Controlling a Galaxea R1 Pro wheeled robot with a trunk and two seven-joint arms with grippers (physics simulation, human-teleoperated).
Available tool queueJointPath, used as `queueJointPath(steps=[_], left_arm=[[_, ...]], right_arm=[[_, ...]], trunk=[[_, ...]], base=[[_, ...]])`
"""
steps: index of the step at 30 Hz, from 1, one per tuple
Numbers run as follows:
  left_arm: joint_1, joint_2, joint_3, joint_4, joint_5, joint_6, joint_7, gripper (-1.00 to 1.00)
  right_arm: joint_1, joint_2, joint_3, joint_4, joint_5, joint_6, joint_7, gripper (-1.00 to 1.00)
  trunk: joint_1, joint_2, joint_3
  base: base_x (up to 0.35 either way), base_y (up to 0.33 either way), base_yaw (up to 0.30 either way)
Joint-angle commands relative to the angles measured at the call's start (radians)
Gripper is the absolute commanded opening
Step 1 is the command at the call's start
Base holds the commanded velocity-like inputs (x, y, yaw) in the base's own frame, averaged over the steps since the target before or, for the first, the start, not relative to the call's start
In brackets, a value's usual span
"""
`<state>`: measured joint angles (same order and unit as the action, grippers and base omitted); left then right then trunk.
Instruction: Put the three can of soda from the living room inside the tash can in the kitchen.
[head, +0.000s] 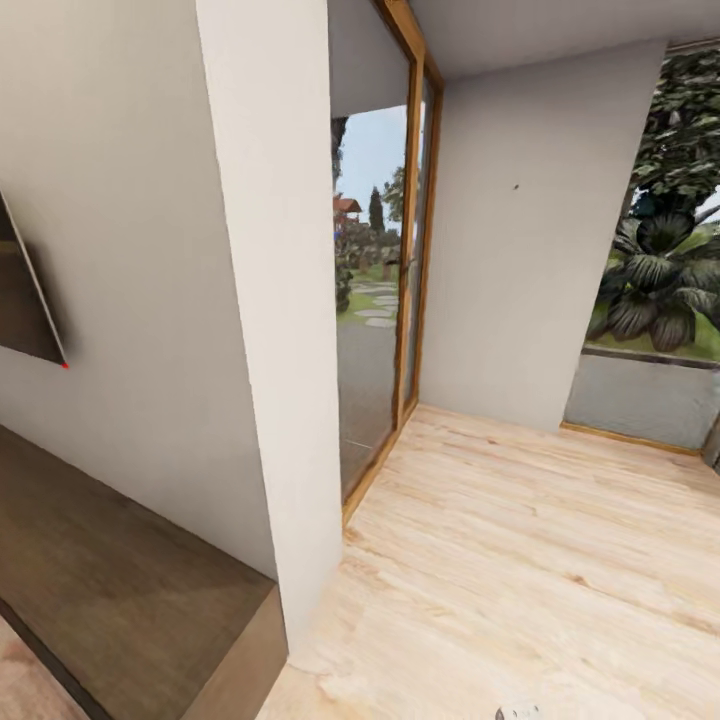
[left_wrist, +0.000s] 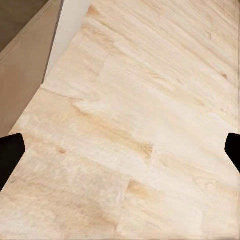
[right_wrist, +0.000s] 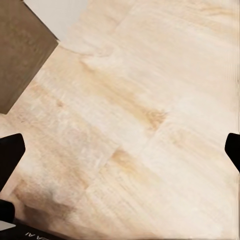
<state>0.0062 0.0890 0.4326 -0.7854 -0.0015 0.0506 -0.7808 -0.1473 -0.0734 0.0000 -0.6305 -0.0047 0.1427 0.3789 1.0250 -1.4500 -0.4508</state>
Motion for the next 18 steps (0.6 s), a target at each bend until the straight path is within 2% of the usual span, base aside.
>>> queueJointPath(steps=[1, 18], left_arm=[[0.000, 0.000, 0.000, 0.000, 0.000, 0.000, 0.000, 1.00], [0.000, 0.000, -0.001, 0.000, 0.000, 0.000, 0.000, 1.00]], right_arm=[[0.000, 0.000, 0.000, 0.000, 0.000, 0.000, 0.000, 1.00], [0.000, 0.000, 0.000, 0.000, 0.000, 0.000, 0.000, 1.00]], trunk=[[0.000, 0.000, 0.000], [0.000, 0.000, 0.007]], base=[[0.000, 0.000, -0.270], [0.000, 0.000, -0.270]])
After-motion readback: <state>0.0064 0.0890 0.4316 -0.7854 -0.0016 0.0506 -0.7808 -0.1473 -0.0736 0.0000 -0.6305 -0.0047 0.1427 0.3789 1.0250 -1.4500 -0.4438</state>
